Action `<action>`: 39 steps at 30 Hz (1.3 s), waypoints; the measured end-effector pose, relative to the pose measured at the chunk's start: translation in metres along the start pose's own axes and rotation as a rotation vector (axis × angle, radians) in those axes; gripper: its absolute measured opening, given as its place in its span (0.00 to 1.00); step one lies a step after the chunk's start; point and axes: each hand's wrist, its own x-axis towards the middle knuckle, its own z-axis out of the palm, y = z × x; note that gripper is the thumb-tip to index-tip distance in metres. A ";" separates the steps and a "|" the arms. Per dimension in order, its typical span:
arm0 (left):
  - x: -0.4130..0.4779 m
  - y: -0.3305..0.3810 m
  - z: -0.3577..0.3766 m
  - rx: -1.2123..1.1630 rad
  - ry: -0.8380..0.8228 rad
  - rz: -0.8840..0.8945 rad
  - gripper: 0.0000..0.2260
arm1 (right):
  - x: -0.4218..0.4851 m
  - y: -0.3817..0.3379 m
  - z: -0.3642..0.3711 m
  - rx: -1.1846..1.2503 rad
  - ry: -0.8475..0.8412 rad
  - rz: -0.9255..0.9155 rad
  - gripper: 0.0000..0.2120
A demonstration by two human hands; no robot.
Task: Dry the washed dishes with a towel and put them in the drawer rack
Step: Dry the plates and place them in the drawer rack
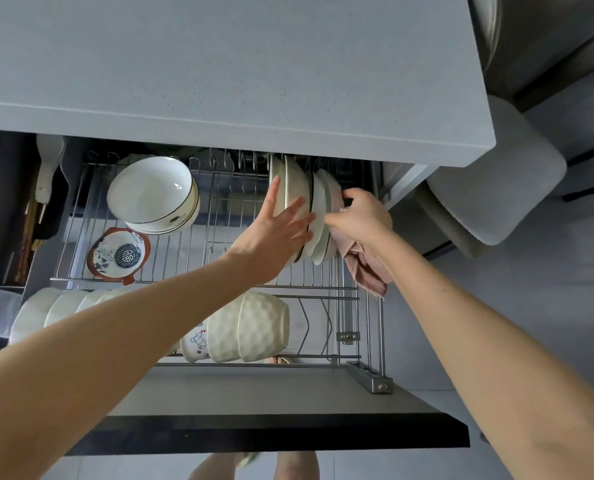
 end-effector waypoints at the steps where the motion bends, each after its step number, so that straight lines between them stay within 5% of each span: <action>1: -0.001 0.000 0.000 0.001 -0.001 -0.009 0.27 | 0.000 -0.001 0.003 -0.008 0.006 -0.007 0.21; 15: -0.004 -0.002 -0.001 -0.105 -0.008 -0.048 0.25 | 0.028 0.000 0.012 0.181 -0.053 -0.034 0.35; 24: -0.025 -0.015 -0.026 -0.329 -0.036 -0.119 0.23 | -0.011 0.003 -0.005 0.104 0.106 -0.079 0.30; 27: -0.041 -0.020 -0.040 -0.738 -0.037 -0.269 0.24 | -0.047 -0.004 -0.023 0.333 0.154 -0.103 0.23; 31: -0.089 -0.034 -0.081 -2.027 -0.096 -0.471 0.35 | -0.104 -0.037 -0.050 0.722 0.038 -0.140 0.21; 34: -0.136 -0.040 -0.100 -2.279 0.021 -0.531 0.33 | -0.143 -0.076 -0.061 0.844 -0.108 -0.187 0.26; 39: -0.221 -0.052 -0.115 -2.293 0.237 -0.985 0.20 | -0.193 -0.145 -0.054 0.866 -0.282 -0.354 0.14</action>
